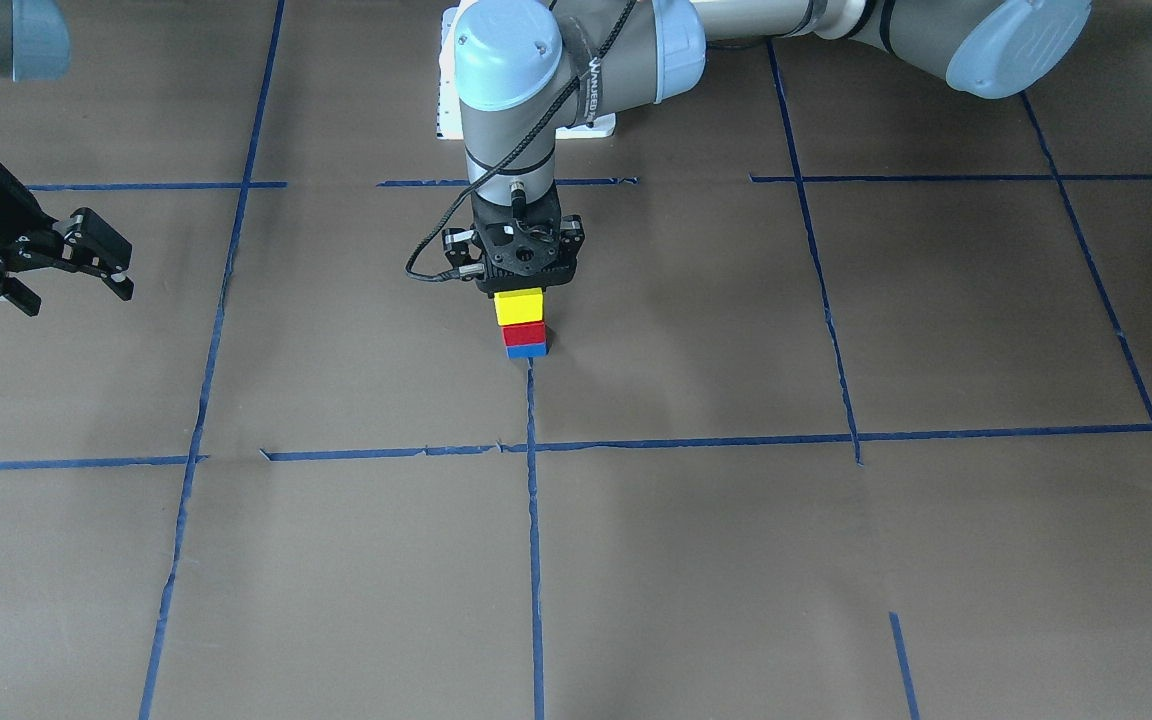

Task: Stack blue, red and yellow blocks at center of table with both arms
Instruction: 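Lower the yellow cube onto the red cube and open the left gripper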

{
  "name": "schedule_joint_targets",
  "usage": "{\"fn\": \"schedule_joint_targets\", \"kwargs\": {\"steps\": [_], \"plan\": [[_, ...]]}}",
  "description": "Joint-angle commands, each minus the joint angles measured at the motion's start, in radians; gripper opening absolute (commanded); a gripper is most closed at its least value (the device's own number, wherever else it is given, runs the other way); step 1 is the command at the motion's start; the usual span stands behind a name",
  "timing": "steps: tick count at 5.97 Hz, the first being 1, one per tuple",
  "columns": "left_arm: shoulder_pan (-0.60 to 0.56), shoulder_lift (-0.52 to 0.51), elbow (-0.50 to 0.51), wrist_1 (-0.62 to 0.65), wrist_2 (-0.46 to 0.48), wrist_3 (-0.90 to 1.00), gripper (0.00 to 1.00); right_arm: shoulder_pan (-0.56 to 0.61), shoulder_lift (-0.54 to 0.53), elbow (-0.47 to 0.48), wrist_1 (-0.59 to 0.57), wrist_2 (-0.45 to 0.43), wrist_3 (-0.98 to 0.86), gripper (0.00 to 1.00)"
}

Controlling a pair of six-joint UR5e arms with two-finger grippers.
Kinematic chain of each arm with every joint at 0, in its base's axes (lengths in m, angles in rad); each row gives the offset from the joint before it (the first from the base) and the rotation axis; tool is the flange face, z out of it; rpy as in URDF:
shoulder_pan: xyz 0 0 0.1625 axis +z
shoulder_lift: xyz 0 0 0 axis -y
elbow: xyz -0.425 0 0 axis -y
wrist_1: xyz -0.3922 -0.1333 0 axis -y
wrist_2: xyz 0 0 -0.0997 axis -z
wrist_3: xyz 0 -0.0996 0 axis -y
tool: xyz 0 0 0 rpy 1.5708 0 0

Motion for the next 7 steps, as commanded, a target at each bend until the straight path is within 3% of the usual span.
{"fn": "schedule_joint_targets", "kwargs": {"steps": [1,3,5,6,7], "plan": [[-0.002,0.0,0.001,0.0,0.001,0.001,0.08,-0.002,0.0,0.0,0.0,0.0,0.0,1.0],[-0.002,0.005,-0.001,-0.002,-0.002,0.003,1.0,-0.002,0.002,-0.002,0.0,0.002,0.0,1.0],[-0.003,0.002,-0.016,-0.002,-0.003,0.003,1.0,-0.002,0.002,-0.005,0.0,0.002,0.0,1.0],[-0.008,0.008,-0.065,0.0,-0.006,0.003,1.0,-0.003,0.002,-0.005,0.0,0.002,0.0,1.0],[-0.035,0.056,-0.175,0.002,-0.011,0.003,1.0,-0.002,0.005,-0.003,0.0,0.006,-0.004,1.0]]}}
